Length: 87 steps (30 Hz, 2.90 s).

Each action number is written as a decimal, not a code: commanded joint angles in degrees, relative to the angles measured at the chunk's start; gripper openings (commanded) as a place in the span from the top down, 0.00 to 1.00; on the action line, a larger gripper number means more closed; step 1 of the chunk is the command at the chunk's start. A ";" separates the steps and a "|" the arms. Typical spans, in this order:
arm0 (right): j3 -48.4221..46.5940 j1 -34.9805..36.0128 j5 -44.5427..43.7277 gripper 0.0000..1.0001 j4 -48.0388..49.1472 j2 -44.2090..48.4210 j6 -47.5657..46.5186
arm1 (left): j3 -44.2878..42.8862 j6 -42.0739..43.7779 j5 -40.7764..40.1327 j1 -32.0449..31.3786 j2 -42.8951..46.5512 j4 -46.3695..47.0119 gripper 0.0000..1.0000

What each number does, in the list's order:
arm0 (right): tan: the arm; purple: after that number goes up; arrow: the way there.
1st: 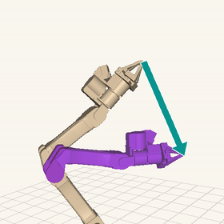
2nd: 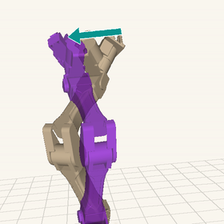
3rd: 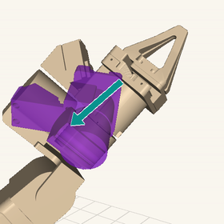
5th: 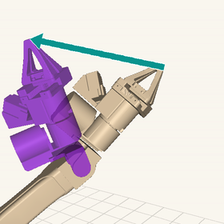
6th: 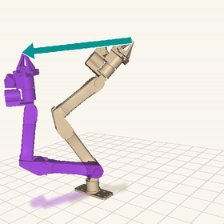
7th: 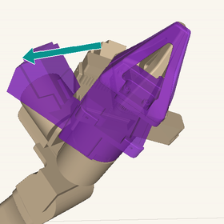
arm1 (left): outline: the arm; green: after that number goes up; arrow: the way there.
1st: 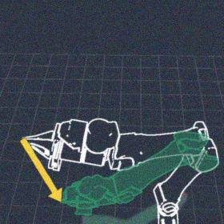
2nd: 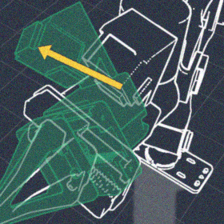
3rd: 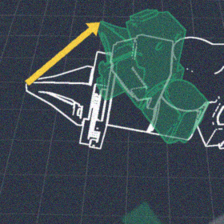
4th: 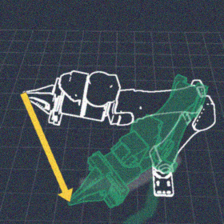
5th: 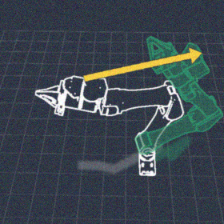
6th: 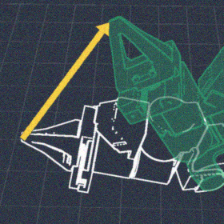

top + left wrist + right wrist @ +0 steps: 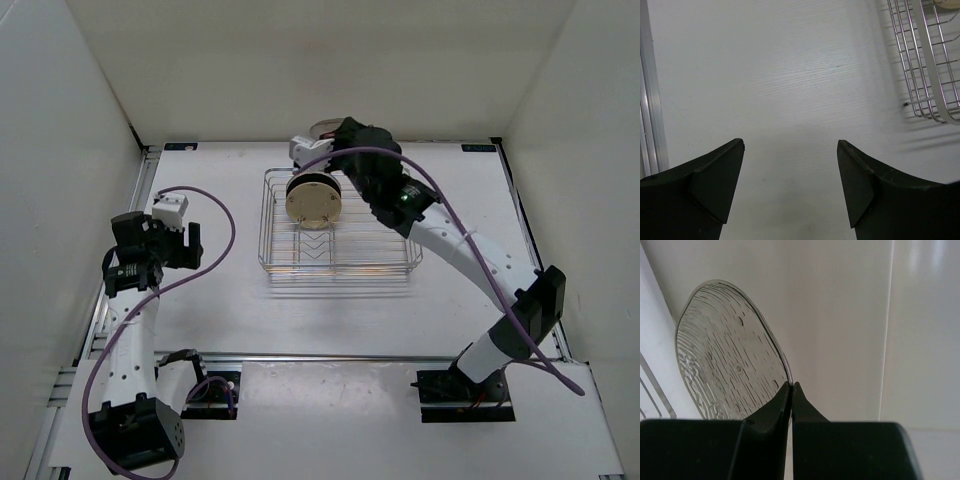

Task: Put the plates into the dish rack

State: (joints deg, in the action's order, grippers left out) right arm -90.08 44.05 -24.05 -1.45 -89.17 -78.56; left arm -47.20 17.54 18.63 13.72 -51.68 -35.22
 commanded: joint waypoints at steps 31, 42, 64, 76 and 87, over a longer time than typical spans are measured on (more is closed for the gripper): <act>7.47 -1.07 20.53 1.00 -3.12 0.23 22.04 | 1.32 1.00 1.67 0.26 2.29 -0.37 0.13; 5.27 -1.60 24.40 1.00 0.13 -6.19 24.16 | 0.79 1.00 1.67 0.26 1.14 -0.37 0.13; 1.23 -2.66 25.46 1.00 2.24 -10.85 24.16 | 1.32 1.53 1.67 0.26 1.14 -0.90 0.13; 3.51 -3.18 25.46 1.00 2.24 -10.77 24.69 | 1.32 1.00 1.67 0.26 1.67 -1.42 0.13; 5.36 -3.71 25.46 1.00 2.86 -10.77 25.22 | 1.84 1.00 1.67 0.26 2.20 -1.43 0.13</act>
State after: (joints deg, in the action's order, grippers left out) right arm -84.90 40.60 0.51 -2.26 -99.98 -54.33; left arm -45.43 18.57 18.98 13.72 -50.74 -36.05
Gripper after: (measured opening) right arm 0.007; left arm 0.866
